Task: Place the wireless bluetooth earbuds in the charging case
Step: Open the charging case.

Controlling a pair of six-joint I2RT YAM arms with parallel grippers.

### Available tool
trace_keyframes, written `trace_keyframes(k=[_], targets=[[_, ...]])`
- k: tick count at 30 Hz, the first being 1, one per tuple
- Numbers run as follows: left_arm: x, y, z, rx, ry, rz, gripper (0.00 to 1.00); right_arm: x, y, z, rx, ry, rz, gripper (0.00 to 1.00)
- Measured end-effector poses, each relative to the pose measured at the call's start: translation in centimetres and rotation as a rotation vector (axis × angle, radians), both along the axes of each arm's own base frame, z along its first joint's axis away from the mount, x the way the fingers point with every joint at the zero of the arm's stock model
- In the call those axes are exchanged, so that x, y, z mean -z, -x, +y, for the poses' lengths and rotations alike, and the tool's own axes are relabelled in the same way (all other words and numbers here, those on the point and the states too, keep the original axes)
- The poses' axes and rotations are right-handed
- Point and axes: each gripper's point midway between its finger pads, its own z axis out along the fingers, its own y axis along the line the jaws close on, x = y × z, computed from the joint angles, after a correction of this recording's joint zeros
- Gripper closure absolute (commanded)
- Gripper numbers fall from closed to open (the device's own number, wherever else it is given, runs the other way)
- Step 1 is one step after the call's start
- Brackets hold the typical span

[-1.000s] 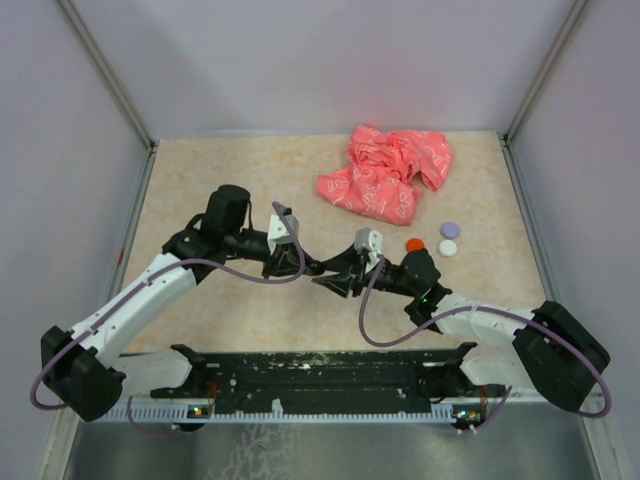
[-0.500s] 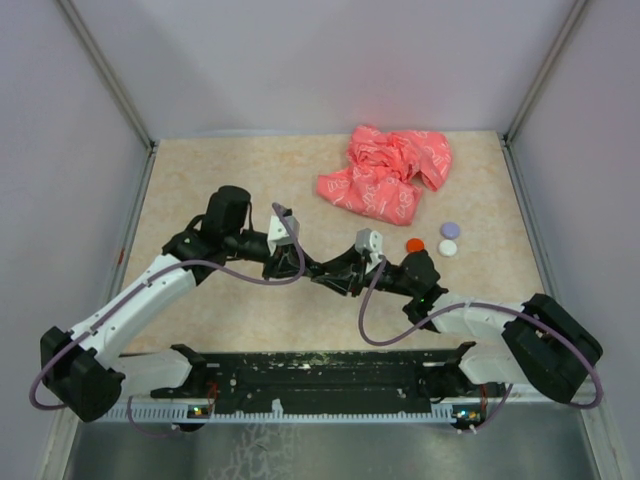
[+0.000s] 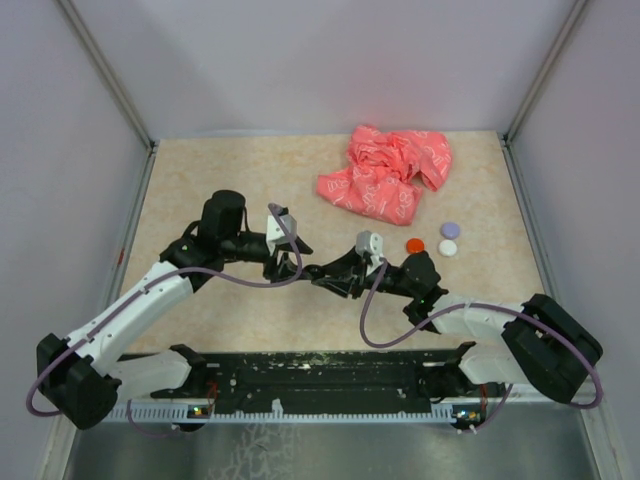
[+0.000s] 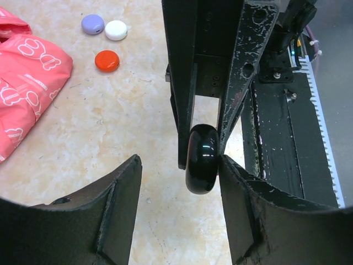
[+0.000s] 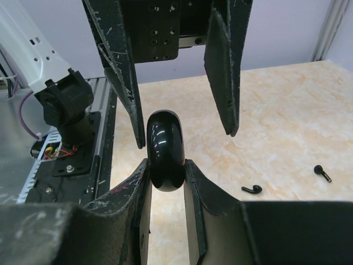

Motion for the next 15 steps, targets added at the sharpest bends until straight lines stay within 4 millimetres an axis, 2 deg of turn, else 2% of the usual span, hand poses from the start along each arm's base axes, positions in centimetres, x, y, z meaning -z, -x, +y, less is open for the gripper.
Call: trace_keyframes(k=[9, 15], targets=[[-0.2, -0.9, 0.3, -0.066, 0.01, 0.028, 0.38, 0.0, 0.0, 0.0, -0.001, 0.001, -0.001, 1.0], [-1.1, -1.8, 0.7, -0.12, 0.04, 0.037, 0.38, 0.1, 0.0, -0.1, -0.002, 0.002, 0.0, 1.0]])
